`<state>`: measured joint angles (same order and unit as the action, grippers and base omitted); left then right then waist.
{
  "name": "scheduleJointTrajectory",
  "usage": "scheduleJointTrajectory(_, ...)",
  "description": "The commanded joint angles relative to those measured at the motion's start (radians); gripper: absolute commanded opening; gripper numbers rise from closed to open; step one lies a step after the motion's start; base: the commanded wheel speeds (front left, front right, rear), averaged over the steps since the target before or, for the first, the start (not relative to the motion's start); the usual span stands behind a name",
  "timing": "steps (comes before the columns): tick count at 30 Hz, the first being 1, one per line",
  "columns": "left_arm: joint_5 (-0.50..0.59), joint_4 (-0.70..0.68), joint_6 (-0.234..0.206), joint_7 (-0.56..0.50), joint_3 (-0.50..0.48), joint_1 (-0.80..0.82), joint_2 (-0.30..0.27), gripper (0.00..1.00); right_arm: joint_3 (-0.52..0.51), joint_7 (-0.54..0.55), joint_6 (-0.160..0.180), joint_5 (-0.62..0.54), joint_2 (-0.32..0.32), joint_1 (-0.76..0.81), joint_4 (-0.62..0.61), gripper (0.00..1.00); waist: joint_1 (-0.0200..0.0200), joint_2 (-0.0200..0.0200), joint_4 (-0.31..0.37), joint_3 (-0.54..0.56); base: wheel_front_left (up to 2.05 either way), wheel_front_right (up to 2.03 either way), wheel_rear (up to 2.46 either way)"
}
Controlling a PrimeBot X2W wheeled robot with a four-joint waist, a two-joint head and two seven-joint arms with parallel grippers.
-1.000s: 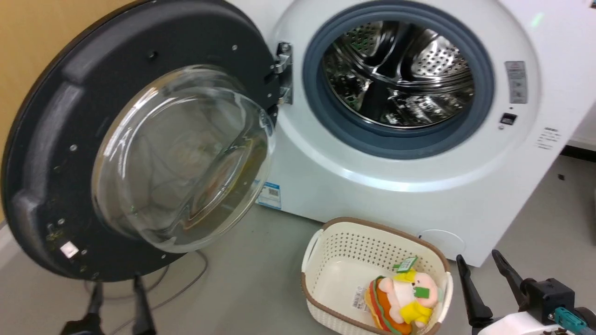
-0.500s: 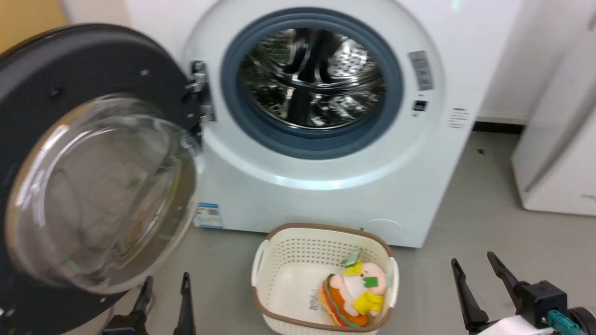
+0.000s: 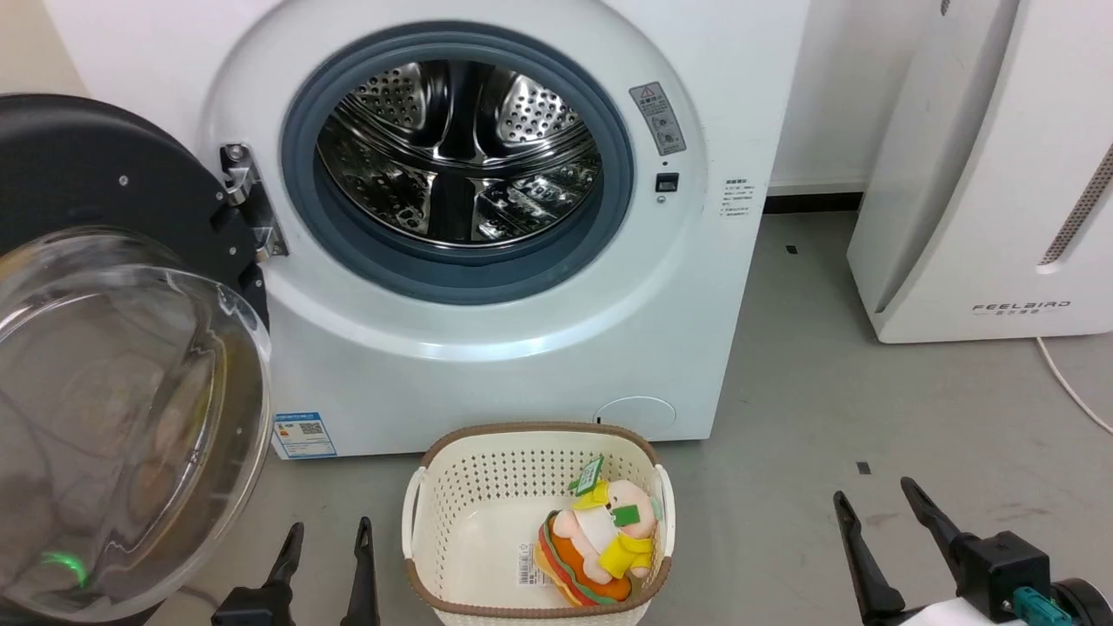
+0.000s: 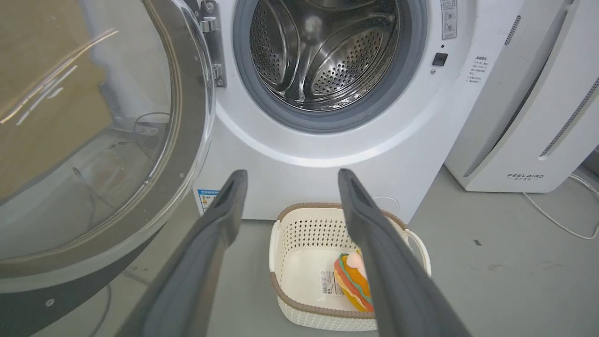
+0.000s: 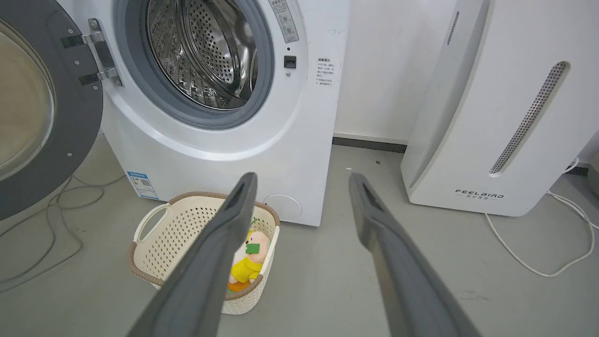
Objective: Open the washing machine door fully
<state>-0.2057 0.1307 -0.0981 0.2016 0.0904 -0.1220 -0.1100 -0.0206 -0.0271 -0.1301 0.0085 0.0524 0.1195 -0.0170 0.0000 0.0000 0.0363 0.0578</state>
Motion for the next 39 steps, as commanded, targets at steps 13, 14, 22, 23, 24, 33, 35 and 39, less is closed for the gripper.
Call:
scheduleJointTrajectory(13,0.008,-0.004,0.003,-0.008,-0.001,0.005,0.003,0.0,0.001,0.001,0.0,0.001,0.0,-0.006,0.001,0.0,0.0,0.0,0.005,-0.004,0.0,0.0,0.0)
scheduleJointTrajectory(14,0.01,-0.005,0.003,-0.01,-0.002,0.006,0.003,0.0,0.001,0.001,0.0,0.0,0.0,-0.007,0.001,0.0,0.0,0.0,0.004,-0.004,0.0,0.0,0.0)
scheduleJointTrajectory(22,0.023,-0.013,0.01,-0.023,-0.008,0.014,0.007,0.0,0.002,0.003,0.0,0.0,0.0,-0.014,0.002,0.0,0.0,0.0,0.002,-0.008,0.0,0.0,0.0)
scheduleJointTrajectory(23,0.025,-0.014,0.01,-0.024,-0.009,0.014,0.008,0.0,0.002,0.003,0.0,0.0,0.0,-0.015,0.002,0.0,0.0,0.0,0.001,-0.008,0.0,0.0,0.0)
scheduleJointTrajectory(24,0.026,-0.015,0.011,-0.026,-0.009,0.015,0.008,0.0,0.003,0.003,0.0,0.0,0.0,-0.016,0.002,0.0,0.0,0.0,0.001,-0.009,0.0,0.0,0.0)
scheduleJointTrajectory(33,0.041,-0.025,0.018,-0.04,-0.016,0.024,0.012,0.0,0.004,0.005,0.0,-0.001,0.0,-0.025,0.003,0.0,0.0,0.0,-0.002,-0.013,0.0,0.0,0.0)
scheduleJointTrajectory(35,0.045,-0.027,0.02,-0.044,-0.018,0.026,0.013,0.0,0.004,0.006,0.0,-0.001,0.0,-0.026,0.004,0.0,0.0,0.0,-0.003,-0.014,0.0,0.0,0.0)
scheduleJointTrajectory(39,0.051,-0.031,0.023,-0.05,-0.021,0.03,0.015,0.0,0.005,0.007,0.0,-0.001,-0.001,-0.03,0.004,0.0,0.0,0.0,-0.004,-0.015,0.0,0.0,0.0)
